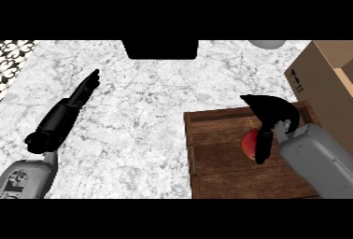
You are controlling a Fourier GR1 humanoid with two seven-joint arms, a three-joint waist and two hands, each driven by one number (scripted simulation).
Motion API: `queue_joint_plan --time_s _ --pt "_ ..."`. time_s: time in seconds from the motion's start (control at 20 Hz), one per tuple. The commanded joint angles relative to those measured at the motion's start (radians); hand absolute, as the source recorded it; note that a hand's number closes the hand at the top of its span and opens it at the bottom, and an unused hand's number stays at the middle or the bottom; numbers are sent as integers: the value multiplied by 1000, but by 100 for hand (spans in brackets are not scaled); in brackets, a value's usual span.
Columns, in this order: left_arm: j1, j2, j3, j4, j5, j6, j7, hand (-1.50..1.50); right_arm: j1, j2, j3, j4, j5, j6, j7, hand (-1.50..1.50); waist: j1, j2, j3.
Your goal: Pick the pear from the tray and place it in the cardboard box
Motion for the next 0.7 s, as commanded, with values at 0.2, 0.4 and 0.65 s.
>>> queue_joint_plan --time_s 0.2,0.4,0.65 --pt "-7 -27 30 18 -24 -15 -21 0 39 101 -22 62 111 30 51 -150 1 1 0" --pt "23 -66 -2 -41 -65 12 32 0 76 69 -53 42 165 54 31 -150 -2 0 0" --pt "-43 -42 66 -12 -33 -50 67 0 133 127 -74 97 249 21 -62 -150 -2 1 0"
